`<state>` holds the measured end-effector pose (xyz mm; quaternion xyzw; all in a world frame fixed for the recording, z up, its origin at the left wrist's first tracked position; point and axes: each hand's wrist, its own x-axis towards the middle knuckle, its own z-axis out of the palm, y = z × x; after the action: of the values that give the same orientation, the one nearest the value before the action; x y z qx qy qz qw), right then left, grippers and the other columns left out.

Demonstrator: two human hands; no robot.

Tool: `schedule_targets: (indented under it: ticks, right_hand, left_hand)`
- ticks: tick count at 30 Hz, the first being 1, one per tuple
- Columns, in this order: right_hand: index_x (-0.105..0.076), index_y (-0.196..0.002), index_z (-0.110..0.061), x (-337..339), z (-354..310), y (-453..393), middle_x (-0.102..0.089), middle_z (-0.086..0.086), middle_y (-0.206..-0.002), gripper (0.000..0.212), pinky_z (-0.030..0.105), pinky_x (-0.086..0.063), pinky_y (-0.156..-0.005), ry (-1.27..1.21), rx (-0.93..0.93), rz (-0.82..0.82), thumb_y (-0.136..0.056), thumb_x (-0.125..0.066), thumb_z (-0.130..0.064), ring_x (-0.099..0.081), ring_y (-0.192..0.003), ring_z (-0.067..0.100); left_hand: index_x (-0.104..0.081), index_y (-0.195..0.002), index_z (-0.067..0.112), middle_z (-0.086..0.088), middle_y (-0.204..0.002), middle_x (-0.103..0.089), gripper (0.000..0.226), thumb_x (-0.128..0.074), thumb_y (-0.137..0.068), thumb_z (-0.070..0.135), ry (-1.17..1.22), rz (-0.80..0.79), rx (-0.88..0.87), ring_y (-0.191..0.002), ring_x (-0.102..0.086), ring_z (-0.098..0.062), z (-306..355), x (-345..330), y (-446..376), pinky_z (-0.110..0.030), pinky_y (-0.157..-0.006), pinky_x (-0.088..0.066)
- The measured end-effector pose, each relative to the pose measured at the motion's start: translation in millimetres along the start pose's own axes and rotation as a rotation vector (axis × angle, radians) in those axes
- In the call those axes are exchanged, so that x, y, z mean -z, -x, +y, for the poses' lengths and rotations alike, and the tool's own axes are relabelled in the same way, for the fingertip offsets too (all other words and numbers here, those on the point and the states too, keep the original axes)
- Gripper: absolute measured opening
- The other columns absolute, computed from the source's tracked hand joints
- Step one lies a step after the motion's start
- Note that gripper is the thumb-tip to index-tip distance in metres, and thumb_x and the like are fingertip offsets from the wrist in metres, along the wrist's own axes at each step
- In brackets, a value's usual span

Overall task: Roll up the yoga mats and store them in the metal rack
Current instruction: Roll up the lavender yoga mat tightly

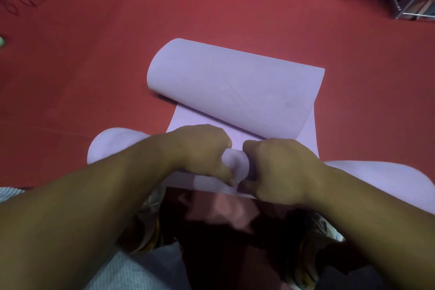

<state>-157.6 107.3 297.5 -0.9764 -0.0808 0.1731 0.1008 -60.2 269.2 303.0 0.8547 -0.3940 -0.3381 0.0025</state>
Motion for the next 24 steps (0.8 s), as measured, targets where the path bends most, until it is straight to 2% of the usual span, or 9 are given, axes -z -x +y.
schedule_targets:
  ticks: [2, 5, 8, 10, 13, 16, 19, 22, 24]
  right_hand:
    - [-0.041, -0.087, -0.029, -4, 3, -5, -0.051, -0.007, -0.076, 0.037, 0.034, -0.044, -0.063, 0.026, 0.004, -0.007, -0.080, -0.062, -0.058, -0.051, -0.072, 0.021]
    - [-0.042, -0.081, -0.025, -5, 10, -12, -0.044, -0.006, -0.069, 0.033, 0.035, -0.042, -0.061, 0.040, -0.028, 0.049, -0.082, -0.060, -0.052, -0.048, -0.070, 0.024]
    - [-0.049, -0.083, -0.024, -3, 16, -15, -0.051, -0.005, -0.072, 0.030, 0.036, -0.048, -0.063, 0.032, -0.058, 0.048, -0.081, -0.062, -0.050, -0.055, -0.073, 0.025]
    - [-0.050, -0.084, -0.024, -1, 16, -15, -0.053, -0.006, -0.074, 0.031, 0.035, -0.048, -0.064, 0.024, -0.046, 0.006, -0.080, -0.064, -0.052, -0.055, -0.074, 0.024]
    - [-0.056, -0.090, -0.025, -2, 15, -15, -0.057, -0.007, -0.077, 0.034, 0.037, -0.052, -0.068, 0.032, -0.004, -0.068, -0.080, -0.065, -0.056, -0.054, -0.075, 0.021]
    - [-0.054, -0.093, -0.026, -2, 16, -14, -0.050, -0.009, -0.073, 0.041, 0.036, -0.049, -0.066, 0.047, 0.008, -0.123, -0.079, -0.067, -0.063, -0.050, -0.073, 0.019]
    - [-0.043, -0.093, -0.022, -4, 13, -12, -0.040, -0.007, -0.070, 0.048, 0.035, -0.035, -0.060, 0.119, 0.008, -0.053, -0.080, -0.069, -0.061, -0.045, -0.071, 0.023]
    - [-0.032, -0.090, -0.020, -14, 6, -9, -0.053, 0.001, -0.085, 0.042, 0.036, -0.035, -0.064, 0.134, 0.045, 0.046, -0.088, -0.061, -0.050, -0.051, -0.079, 0.028]
    - [-0.031, -0.090, -0.021, -17, 3, -6, -0.058, 0.002, -0.092, 0.040, 0.035, -0.034, -0.065, 0.115, 0.041, 0.045, -0.089, -0.058, -0.051, -0.047, -0.078, 0.026]
  left_hand:
    - [-0.047, -0.079, 0.024, 0.008, -0.075, -0.051, 0.050, -0.071, -0.074, 0.068, -0.108, 0.057, 0.016, -0.078, -0.054, -0.016, 6, -2, 1, -0.036, -0.065, -0.044]
    - [-0.033, -0.089, 0.027, 0.009, -0.081, -0.038, 0.042, -0.067, -0.084, 0.053, -0.226, 0.275, 0.073, -0.082, -0.042, -0.017, 19, -6, 6, -0.033, -0.063, -0.029]
    - [-0.024, -0.095, 0.027, 0.006, -0.091, -0.035, 0.038, -0.061, -0.090, 0.038, -0.286, 0.410, 0.061, -0.088, -0.044, -0.020, 25, -13, 9, -0.033, -0.067, -0.027]
    - [-0.027, -0.095, 0.025, 0.006, -0.084, -0.035, 0.033, -0.057, -0.092, 0.038, -0.224, 0.379, 0.049, -0.087, -0.049, -0.022, 26, -15, 12, -0.034, -0.069, -0.030]
    - [-0.034, -0.092, 0.026, 0.008, -0.077, -0.035, 0.026, -0.056, -0.092, 0.039, -0.193, 0.223, 0.035, -0.079, -0.041, -0.018, 24, -15, 10, -0.031, -0.068, -0.031]
    - [-0.042, -0.084, 0.024, 0.010, -0.075, -0.043, 0.024, -0.061, -0.090, 0.038, -0.073, 0.071, 0.018, -0.080, -0.047, -0.018, 16, -18, 3, -0.030, -0.067, -0.036]
    - [-0.043, -0.074, 0.023, 0.008, -0.074, -0.048, 0.029, -0.064, -0.090, 0.035, 0.033, 0.002, -0.014, -0.076, -0.052, -0.019, 10, -22, -5, -0.030, -0.065, -0.039]
    - [-0.054, -0.082, 0.019, 0.005, -0.078, -0.057, 0.022, -0.069, -0.089, 0.034, 0.138, -0.022, -0.048, -0.075, -0.057, -0.020, 3, -23, -9, -0.033, -0.062, -0.042]
    - [-0.059, -0.088, 0.018, 0.003, -0.084, -0.063, 0.020, -0.070, -0.089, 0.035, 0.200, -0.097, -0.072, -0.079, -0.061, -0.021, -2, -22, -10, -0.034, -0.069, -0.048]
